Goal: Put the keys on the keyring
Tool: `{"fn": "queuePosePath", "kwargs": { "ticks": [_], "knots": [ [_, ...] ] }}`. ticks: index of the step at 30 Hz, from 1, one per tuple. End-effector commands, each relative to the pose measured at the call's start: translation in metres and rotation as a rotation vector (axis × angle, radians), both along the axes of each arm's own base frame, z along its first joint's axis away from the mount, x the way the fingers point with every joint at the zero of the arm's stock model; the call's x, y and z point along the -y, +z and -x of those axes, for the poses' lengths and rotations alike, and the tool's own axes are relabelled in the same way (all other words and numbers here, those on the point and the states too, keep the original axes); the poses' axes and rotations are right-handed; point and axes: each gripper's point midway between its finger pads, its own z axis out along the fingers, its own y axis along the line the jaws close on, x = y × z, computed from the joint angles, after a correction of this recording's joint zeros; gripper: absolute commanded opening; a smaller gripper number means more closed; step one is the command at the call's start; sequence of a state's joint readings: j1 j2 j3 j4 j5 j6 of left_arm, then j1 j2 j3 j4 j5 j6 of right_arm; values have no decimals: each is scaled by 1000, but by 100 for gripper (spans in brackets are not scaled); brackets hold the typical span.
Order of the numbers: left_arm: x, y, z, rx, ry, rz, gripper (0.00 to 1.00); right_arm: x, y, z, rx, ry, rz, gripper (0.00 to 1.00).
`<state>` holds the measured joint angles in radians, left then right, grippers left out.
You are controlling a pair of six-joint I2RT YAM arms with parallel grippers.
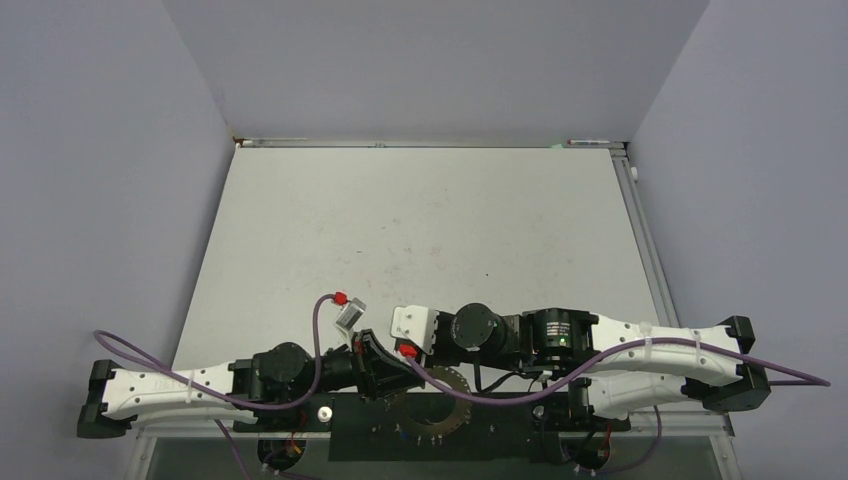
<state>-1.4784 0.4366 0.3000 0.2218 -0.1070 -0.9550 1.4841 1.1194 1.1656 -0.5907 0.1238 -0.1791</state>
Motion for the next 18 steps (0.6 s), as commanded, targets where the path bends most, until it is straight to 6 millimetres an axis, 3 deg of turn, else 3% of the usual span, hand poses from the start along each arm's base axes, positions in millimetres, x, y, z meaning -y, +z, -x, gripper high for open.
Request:
{"fn": "queuePosePath", "kwargs": {
  "ticks": [1,5,11,15,18],
  "knots": [
    [-8,62,7,28,-29,181,0,-1,18,-15,50,-59,-32,29],
    [-9,62,6,22,-23,186,0,1,27,-27,82,-116,-63,29],
    [-12,61,0,-1,9,204,0,13,68,-58,126,-345,-199,35],
    [-14,58,-4,-11,32,208,0,21,85,-63,60,-457,-270,45],
    [-15,57,-7,-19,46,214,0,27,86,-61,-64,-554,-313,48]
  ]
}}
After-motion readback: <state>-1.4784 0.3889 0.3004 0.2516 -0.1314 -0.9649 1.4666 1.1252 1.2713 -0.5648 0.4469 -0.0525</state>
